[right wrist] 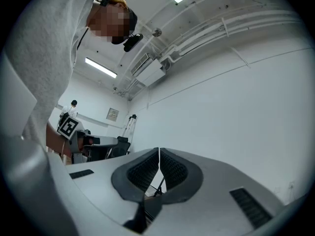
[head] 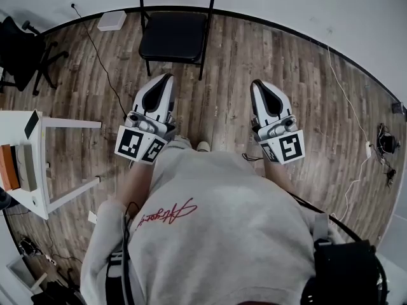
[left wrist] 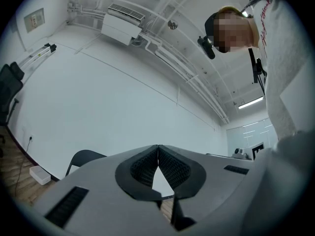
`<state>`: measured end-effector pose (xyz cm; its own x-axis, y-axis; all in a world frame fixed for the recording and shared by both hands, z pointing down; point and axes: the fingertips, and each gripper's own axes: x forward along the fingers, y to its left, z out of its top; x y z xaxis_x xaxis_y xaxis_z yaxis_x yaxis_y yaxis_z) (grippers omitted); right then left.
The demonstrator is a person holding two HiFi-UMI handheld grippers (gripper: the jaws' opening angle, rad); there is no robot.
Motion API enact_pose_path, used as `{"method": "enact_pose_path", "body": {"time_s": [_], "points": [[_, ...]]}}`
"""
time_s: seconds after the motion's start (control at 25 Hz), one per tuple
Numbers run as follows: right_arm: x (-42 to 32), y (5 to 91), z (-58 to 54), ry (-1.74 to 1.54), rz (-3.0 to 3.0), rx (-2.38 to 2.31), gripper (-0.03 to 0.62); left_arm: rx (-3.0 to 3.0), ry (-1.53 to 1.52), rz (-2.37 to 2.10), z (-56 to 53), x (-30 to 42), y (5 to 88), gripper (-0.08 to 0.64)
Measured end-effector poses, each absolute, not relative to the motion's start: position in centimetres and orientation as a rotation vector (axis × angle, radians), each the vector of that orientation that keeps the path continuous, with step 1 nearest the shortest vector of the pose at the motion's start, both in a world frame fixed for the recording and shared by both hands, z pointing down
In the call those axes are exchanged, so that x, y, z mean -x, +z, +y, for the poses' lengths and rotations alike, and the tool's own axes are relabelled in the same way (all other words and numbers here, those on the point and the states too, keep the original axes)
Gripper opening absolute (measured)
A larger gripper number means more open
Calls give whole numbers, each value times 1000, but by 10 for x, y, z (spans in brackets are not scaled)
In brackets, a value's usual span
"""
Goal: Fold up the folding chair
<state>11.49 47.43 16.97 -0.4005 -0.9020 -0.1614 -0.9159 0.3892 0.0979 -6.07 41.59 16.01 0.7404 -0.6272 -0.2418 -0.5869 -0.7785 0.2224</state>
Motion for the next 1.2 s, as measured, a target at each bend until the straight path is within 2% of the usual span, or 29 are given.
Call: {"method": "enact_pose_path", "body": {"time_s": [0.28, 0.6, 1.2], "points": [[-132, 181, 459, 239, 2581, 1658, 20, -2722, -449, -1070, 408, 66, 173, 17], [-142, 180, 404, 283, 2548, 1708, 20, -2744, -483, -1038, 349, 47, 172, 17], [-155, 196, 154, 218, 2516, 1807, 20, -2679, -412, -1058, 115, 31, 196, 18]]}}
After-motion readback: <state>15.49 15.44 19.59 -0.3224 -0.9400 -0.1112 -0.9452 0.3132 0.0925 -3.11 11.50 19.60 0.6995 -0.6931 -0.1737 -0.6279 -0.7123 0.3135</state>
